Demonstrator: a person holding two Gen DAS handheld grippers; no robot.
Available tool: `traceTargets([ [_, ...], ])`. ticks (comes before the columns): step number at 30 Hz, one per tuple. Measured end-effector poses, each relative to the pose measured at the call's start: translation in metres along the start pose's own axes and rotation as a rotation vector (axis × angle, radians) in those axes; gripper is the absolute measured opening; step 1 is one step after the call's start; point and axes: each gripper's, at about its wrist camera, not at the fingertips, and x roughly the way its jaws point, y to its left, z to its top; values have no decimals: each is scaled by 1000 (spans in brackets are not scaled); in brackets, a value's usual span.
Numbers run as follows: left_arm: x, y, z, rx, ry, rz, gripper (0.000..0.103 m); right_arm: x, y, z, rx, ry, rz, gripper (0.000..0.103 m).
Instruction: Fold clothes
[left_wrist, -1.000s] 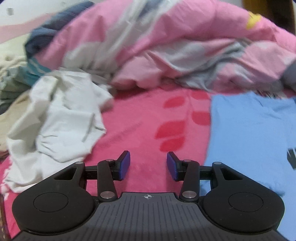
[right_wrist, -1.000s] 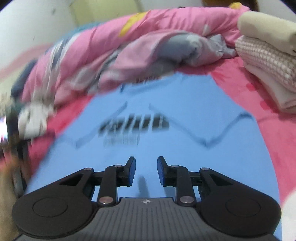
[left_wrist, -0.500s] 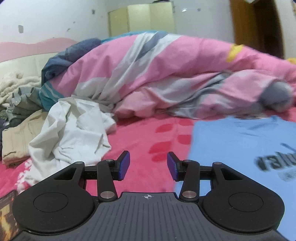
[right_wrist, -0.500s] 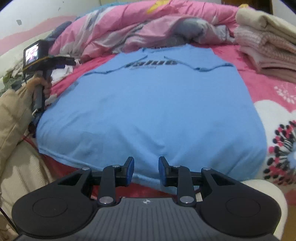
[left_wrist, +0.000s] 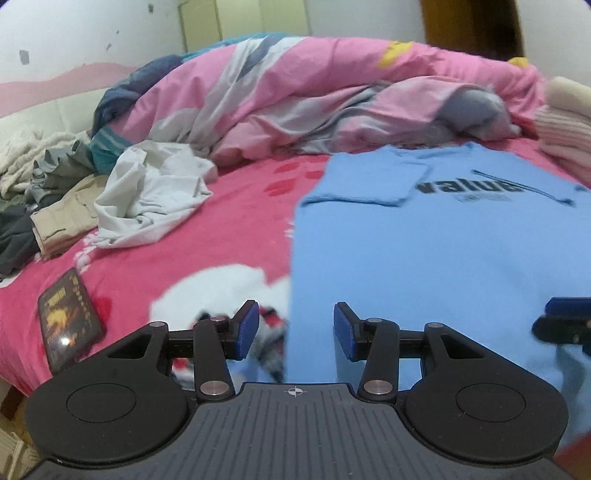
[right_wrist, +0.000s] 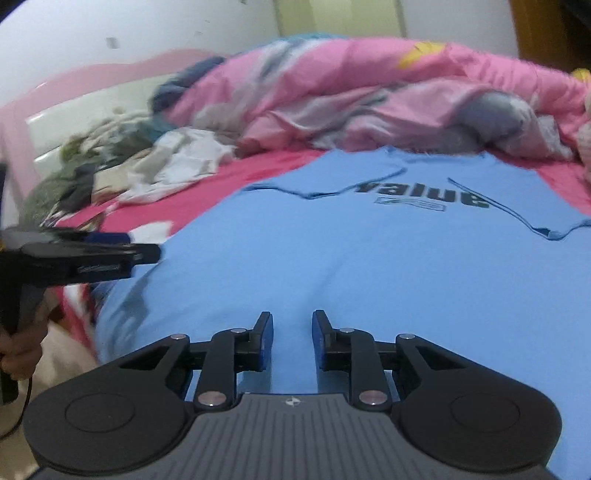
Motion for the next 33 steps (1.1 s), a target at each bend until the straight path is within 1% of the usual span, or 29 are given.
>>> traceTargets([
  [2,-7,-6,-3,11,-21,-25,45,-21,9,-18,-32,3,26,25],
  [4,-9,-14,0,37,-36,-62,45,-42,11,-36,-23,45,78,24],
  [5,-7,-21,6,55,-41,-75,45,-48,9,-41,-17,66,88,24],
  [6,-4,-27,11,65,-46,-87,45,-53,7,-43,-18,71,76,24],
  [7,-1,-33,18,67,-51,-107,45,-60,2,-41,-19,58,44,24],
  [8,6,-40,27,53,-60,-138,48,-65,-5,-36,-9,32,8,24],
  [9,13,-47,37,34,-63,-161,55,-70,-16,-28,18,0,-23,24],
  [10,27,-56,47,15,-60,-188,60,-73,-29,-18,60,-33,-50,24],
  [11,41,-65,58,-5,-56,-215,74,-75,-43,-8,105,-66,-68,24],
  [12,58,-72,68,-7,-32,-244,75,-77,-57,1,148,-101,-82,24],
  [13,72,-81,77,-13,-27,-248,75,-78,-71,9,188,-136,-96,25],
  [14,84,-91,82,4,-62,-249,79,-78,-83,14,222,-161,-112,25],
  [15,96,-101,87,22,-95,-251,93,-78,-93,18,257,-185,-120,25],
  [16,110,-109,93,52,-55,-262,103,-78,-102,17,297,-207,-105,25],
  [17,124,-118,99,83,-14,-273,103,-78,-111,15,336,-229,-90,25],
  [18,137,-124,102,119,61,-301,103,-77,-120,12,373,-248,-75,25],
  [19,147,-128,104,138,109,-315,103,-76,-125,7,404,-256,-67,25],
  [21,150,-121,101,94,97,-344,103,-73,-131,5,430,-237,-86,25],
  [23,152,-113,97,49,96,-377,103,-75,-130,8,408,-265,-90,26],
  [25,153,-111,95,39,92,-384,103,-78,-130,8,400,-273,-97,27],
  [28,151,-116,97,66,88,-365,103,-73,-134,8,436,-254,-101,27],
  [33,152,-114,101,56,91,-374,103,-74,-143,3,494,-246,-97,28],
])
